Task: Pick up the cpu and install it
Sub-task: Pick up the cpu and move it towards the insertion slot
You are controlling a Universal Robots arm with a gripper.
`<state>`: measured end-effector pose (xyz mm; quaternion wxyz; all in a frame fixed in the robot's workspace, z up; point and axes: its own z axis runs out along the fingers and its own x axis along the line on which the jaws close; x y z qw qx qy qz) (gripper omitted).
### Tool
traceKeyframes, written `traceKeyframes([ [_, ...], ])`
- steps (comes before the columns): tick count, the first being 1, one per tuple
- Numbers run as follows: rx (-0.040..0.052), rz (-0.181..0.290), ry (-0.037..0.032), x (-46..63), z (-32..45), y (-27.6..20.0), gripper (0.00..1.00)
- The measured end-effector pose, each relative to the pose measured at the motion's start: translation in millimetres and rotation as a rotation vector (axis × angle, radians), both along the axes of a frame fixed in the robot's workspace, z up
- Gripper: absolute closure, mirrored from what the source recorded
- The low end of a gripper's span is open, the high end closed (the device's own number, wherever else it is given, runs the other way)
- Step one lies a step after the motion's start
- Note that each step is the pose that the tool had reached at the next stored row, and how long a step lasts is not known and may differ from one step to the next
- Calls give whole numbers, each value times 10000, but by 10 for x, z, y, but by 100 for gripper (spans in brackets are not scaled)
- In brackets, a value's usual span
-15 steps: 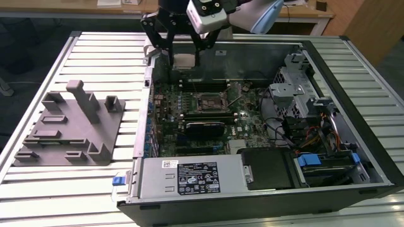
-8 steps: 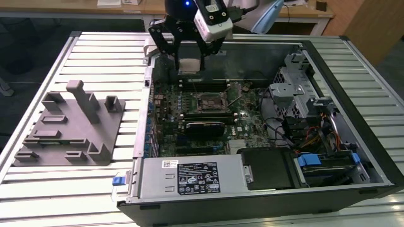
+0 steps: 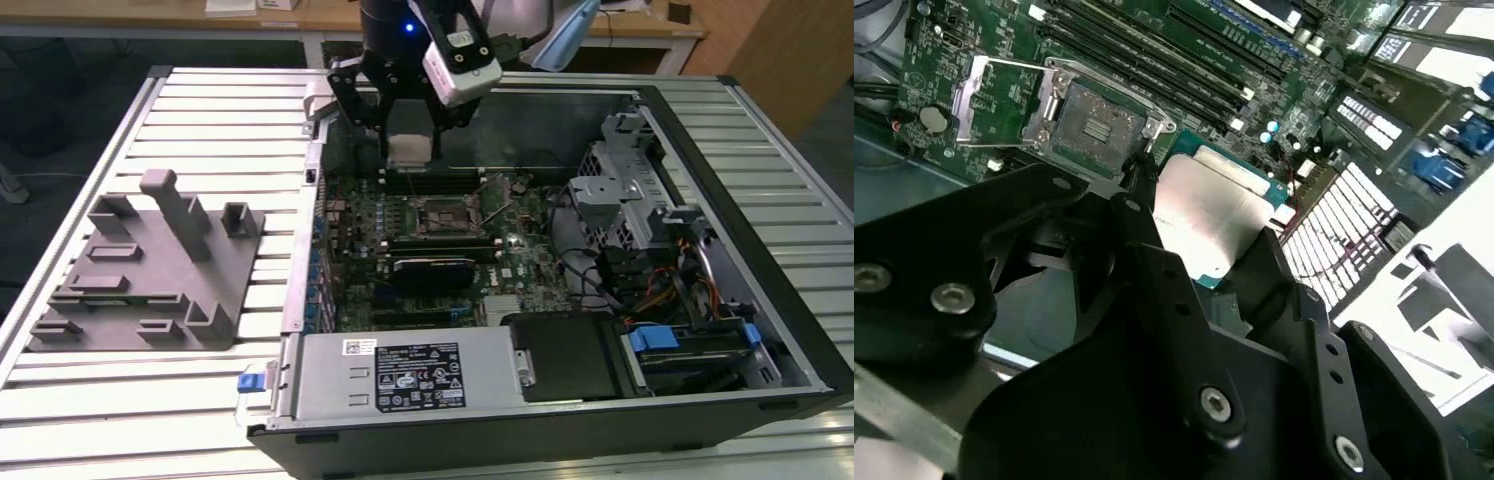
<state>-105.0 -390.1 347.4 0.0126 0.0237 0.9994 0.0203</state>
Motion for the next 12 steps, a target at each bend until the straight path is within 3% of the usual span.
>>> traceKeyframes([
  [12,0,0,0,97,-219,60,45],
])
